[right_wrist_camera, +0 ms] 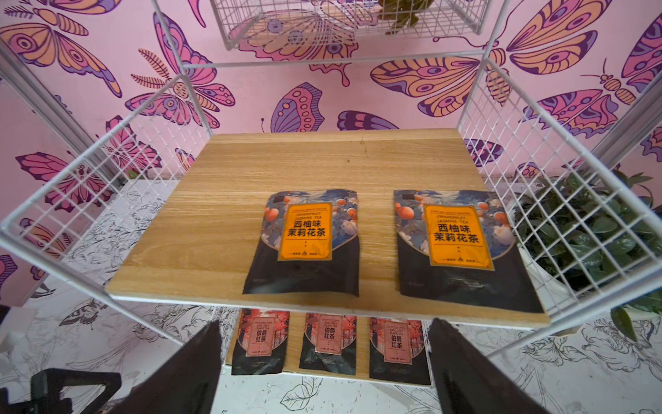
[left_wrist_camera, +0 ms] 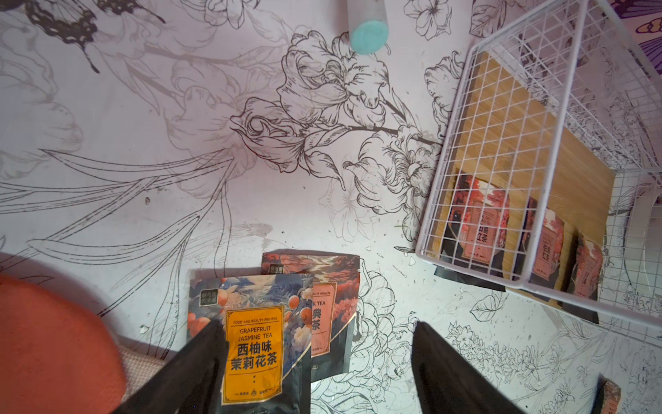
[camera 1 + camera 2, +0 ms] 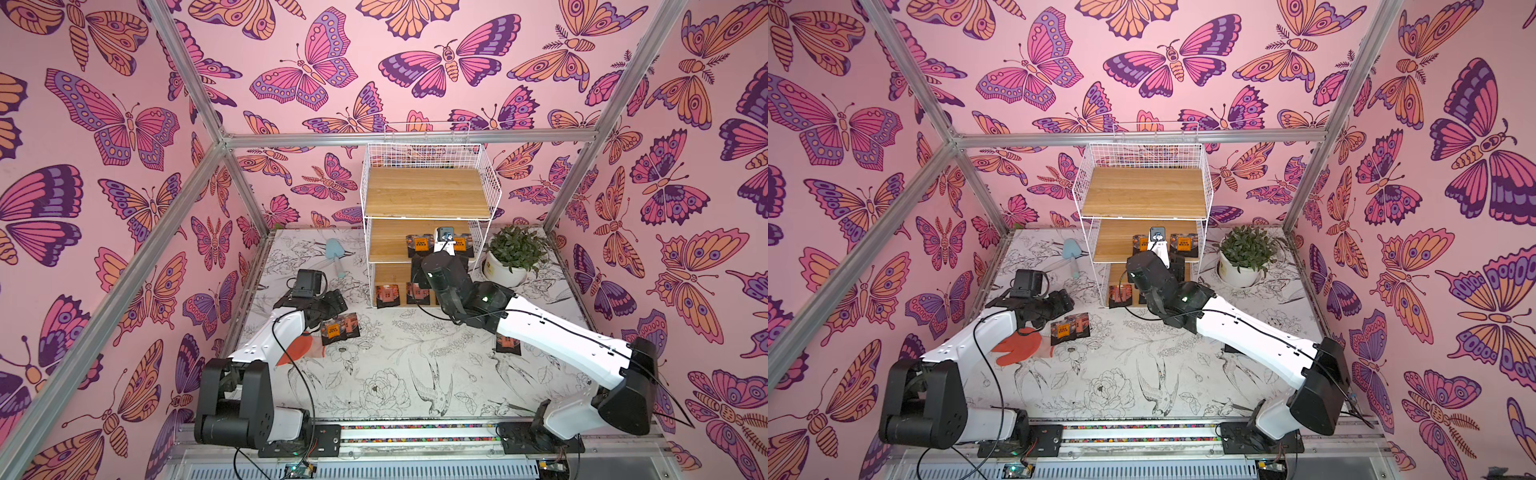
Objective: Remove the tea bags from the shelf
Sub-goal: Pick up the tea bag from the shelf.
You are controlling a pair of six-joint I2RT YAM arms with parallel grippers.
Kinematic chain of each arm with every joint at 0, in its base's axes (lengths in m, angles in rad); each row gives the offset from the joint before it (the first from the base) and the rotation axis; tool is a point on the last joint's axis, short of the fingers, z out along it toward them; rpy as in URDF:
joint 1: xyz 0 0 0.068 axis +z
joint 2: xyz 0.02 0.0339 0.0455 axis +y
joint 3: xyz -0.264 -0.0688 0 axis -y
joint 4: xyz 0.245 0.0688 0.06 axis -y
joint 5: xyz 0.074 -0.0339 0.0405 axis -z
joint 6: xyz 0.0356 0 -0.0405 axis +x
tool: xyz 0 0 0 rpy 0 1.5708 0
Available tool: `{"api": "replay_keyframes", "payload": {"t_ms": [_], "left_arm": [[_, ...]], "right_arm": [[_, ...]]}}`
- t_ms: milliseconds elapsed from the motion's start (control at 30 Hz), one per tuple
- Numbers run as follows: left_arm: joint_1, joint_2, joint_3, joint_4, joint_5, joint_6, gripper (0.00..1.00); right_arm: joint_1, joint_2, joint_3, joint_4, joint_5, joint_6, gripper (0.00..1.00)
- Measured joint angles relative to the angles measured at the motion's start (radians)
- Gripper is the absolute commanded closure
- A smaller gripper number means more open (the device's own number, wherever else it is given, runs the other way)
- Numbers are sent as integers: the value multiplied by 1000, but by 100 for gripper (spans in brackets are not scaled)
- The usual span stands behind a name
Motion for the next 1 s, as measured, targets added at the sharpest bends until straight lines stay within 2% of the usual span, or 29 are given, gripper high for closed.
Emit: {"api": "replay_keyframes", "payload": {"t_ms": [533,1000], "left_arm": [[11,0,0,0,2,0,16],[11,0,0,0,-1,0,16]], "right_arm": [[-60,67,92,-89,-133,117,3],[-62,133,136,-87,-193,122,3]]}}
